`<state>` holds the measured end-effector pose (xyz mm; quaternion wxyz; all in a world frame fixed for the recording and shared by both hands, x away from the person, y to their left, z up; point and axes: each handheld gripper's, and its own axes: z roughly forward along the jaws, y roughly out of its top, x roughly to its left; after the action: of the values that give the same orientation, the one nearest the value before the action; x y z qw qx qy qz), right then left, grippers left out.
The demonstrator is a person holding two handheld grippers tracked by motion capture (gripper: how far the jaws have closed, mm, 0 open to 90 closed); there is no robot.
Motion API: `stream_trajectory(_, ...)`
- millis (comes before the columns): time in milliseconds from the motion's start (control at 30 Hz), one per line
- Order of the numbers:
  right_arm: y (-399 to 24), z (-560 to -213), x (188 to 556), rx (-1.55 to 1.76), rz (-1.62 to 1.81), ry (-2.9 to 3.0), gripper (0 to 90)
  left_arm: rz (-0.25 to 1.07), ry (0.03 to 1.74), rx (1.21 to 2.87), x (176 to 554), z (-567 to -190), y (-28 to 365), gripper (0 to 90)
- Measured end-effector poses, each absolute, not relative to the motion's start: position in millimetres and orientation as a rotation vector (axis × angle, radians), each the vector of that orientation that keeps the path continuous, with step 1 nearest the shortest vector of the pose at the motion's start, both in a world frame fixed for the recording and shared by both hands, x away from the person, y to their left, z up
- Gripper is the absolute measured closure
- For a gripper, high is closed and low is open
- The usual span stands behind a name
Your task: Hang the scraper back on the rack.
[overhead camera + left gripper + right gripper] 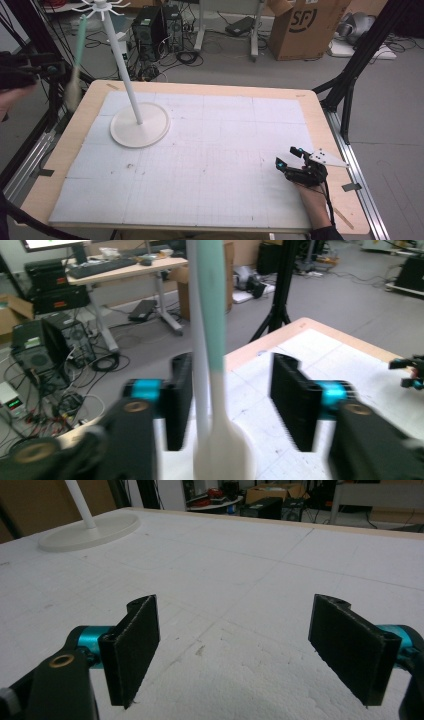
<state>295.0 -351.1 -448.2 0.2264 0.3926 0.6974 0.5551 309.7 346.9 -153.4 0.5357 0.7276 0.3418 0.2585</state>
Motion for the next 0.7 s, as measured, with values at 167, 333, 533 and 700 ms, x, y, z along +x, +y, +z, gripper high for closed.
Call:
stream_trajectory(167,-351.2,-448.2,295.1,1.082,1.531,1.924,19.6,0.597,0.733,1.701,297.3,-183.8,342.4,30.9)
stream_trajectory(333,-351.6,-448.2,295.4,1.087,1.538,1.922,19.9,0.573,0.622,1.703,284.5,-239.5,325.1,22.1)
stream_trajectory(533,-351.9,-448.2,295.4,1.090,1.536,1.922,19.9,0.510,0.561,1.655,276.2,-325.5,301.4,21.3)
stream_trajectory(700,-351.4,-448.3,295.2,1.079,1.528,1.926,19.9,0.410,0.542,1.663,274.4,-393.7,287.2,20.6)
